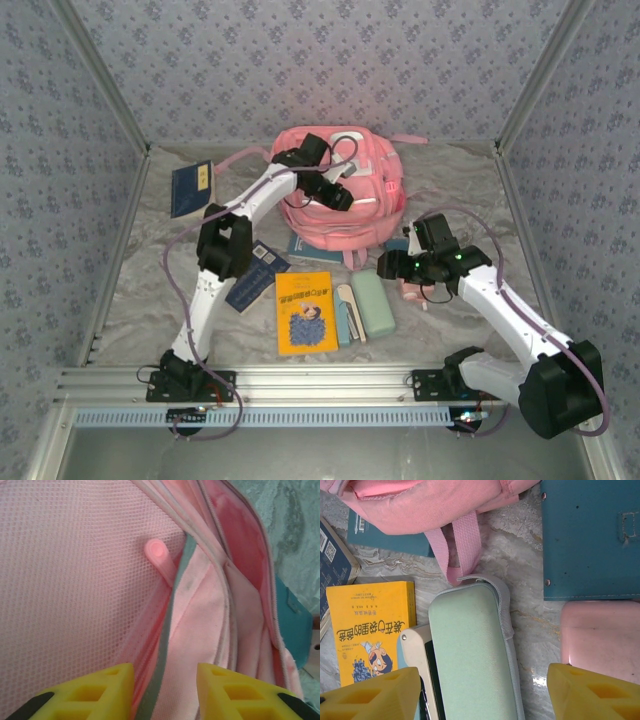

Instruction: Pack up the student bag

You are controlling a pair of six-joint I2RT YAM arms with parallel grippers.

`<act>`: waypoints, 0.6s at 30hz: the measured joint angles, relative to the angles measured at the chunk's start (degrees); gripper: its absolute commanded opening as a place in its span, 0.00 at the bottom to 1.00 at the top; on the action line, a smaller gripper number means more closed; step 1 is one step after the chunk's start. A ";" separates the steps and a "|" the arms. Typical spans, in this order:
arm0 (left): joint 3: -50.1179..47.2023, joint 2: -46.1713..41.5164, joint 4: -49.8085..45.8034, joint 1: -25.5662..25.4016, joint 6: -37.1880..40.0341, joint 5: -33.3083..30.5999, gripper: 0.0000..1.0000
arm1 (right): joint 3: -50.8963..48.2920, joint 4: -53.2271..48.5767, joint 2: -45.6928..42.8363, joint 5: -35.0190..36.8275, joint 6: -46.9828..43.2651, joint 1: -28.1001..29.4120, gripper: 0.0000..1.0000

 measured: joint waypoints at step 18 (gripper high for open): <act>6.69 3.89 -4.00 -0.96 4.02 -3.26 0.00 | 0.02 -0.26 0.02 0.11 0.70 -0.13 0.69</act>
